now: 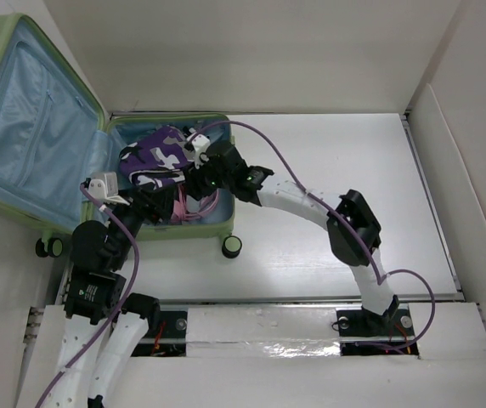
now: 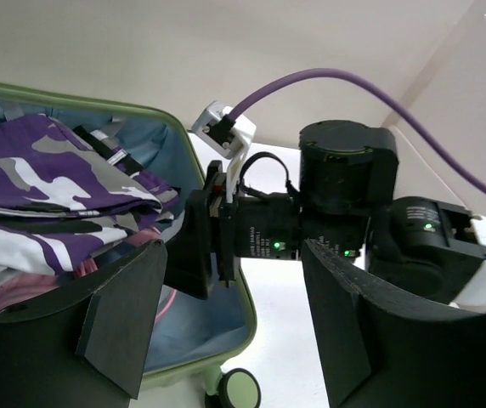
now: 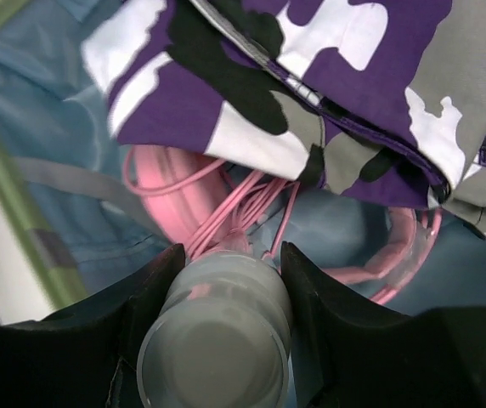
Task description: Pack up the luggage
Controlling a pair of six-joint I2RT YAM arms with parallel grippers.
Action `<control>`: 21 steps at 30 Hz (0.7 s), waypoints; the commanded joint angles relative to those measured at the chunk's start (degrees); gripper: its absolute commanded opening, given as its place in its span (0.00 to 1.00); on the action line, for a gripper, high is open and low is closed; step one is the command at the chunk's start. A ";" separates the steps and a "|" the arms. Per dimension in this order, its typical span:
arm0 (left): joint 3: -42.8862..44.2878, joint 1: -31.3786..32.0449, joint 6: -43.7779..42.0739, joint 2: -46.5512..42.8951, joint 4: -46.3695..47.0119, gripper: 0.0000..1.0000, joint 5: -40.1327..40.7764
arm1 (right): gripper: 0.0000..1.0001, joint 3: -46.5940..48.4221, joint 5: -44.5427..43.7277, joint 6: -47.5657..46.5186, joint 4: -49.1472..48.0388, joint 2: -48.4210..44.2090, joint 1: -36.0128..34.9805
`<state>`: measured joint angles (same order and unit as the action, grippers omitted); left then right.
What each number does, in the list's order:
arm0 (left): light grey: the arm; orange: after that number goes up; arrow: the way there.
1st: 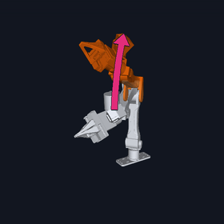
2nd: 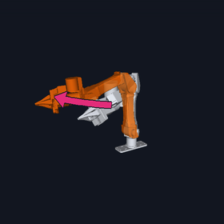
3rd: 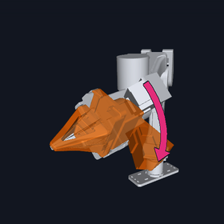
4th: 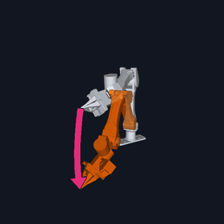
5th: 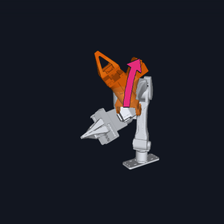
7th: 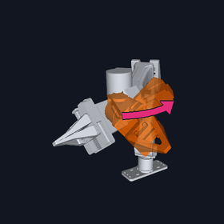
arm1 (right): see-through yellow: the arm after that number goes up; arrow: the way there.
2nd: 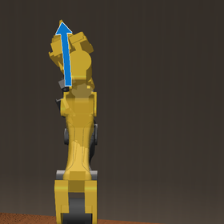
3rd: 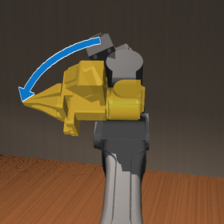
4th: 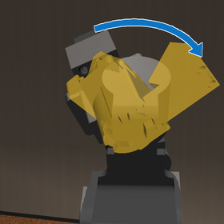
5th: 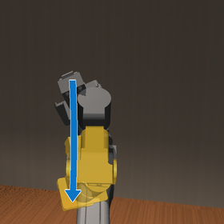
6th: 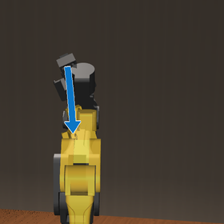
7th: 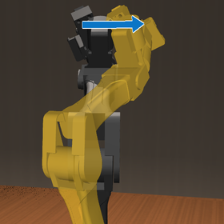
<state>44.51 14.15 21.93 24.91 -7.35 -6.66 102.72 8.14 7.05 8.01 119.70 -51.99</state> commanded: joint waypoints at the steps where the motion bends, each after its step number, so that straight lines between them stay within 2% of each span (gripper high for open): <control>1: 1.28 0.26 0.39 0.14 2.17 0.62 0.77 | 0.33 3.73 -4.09 -1.16 -12.04 0.26 0.39; 6: 0.93 0.26 0.30 0.05 2.34 0.61 1.12 | 0.33 0.56 -7.26 1.21 -19.51 3.61 -0.13; 10: 0.75 0.26 0.39 0.23 2.43 0.62 0.59 | 0.34 0.12 -12.96 1.65 -21.37 4.84 -0.13; 14: 0.58 0.26 0.39 0.58 2.61 0.61 1.12 | 0.36 -0.24 -14.12 1.92 -22.07 6.07 0.39; 17: 0.14 -0.43 0.48 0.32 2.61 0.62 1.12 | 0.54 -0.67 -12.89 2.00 -19.09 6.60 0.39; 18: 0.05 -0.44 0.74 0.41 2.87 0.61 1.21 | 0.71 -2.15 -12.89 2.09 -20.30 5.64 0.39; 21: 0.31 -1.67 0.74 1.46 2.96 0.62 1.21 | 0.95 -8.49 -14.03 1.13 -21.46 -0.77 0.39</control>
<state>44.51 13.41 22.20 25.19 -7.16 -5.74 96.97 -3.90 8.86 -8.64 124.99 -51.81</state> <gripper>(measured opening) 0.618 0.922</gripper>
